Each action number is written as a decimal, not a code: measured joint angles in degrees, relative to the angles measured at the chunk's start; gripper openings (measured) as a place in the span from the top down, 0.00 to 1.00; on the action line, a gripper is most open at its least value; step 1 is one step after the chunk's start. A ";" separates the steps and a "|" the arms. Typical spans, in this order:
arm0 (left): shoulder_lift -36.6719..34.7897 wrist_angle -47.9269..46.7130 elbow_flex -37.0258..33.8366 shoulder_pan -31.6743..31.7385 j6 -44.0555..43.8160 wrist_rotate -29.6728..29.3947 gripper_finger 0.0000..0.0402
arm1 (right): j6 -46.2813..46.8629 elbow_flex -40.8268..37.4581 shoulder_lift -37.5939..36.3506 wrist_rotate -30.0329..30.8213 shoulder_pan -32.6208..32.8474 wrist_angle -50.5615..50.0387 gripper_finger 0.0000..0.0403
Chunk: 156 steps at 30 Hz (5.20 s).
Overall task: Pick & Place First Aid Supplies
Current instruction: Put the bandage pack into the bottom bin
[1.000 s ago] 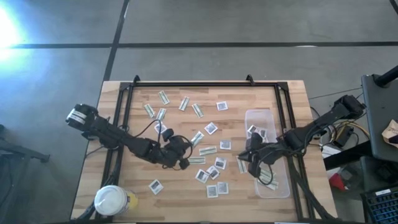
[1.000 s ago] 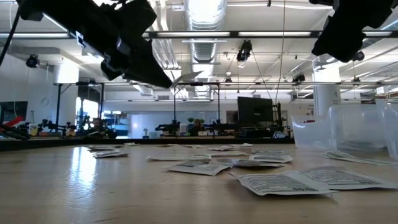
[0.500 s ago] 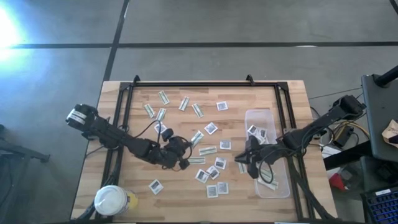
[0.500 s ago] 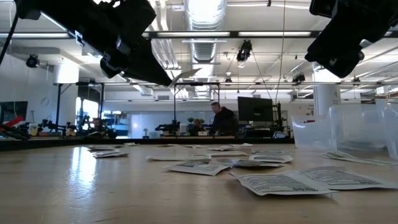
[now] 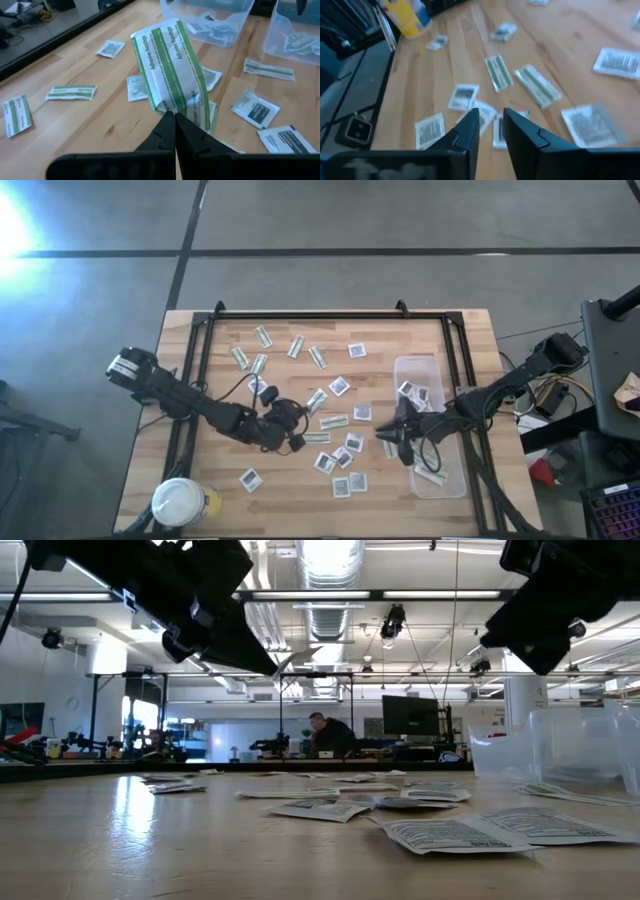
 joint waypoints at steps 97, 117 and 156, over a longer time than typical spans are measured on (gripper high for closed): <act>20.00 20.16 11.58 -1.81 22.90 -14.60 1.00 | -9.74 13.55 27.41 17.04 -8.67 21.84 0.98; 19.93 16.42 11.56 -1.77 22.69 -9.64 0.80 | -9.73 13.55 25.79 17.24 -8.46 7.79 0.98; -5.66 -24.31 11.39 0.33 3.17 -0.24 0.67 | 11.66 13.51 -21.69 12.58 -7.94 -59.08 0.98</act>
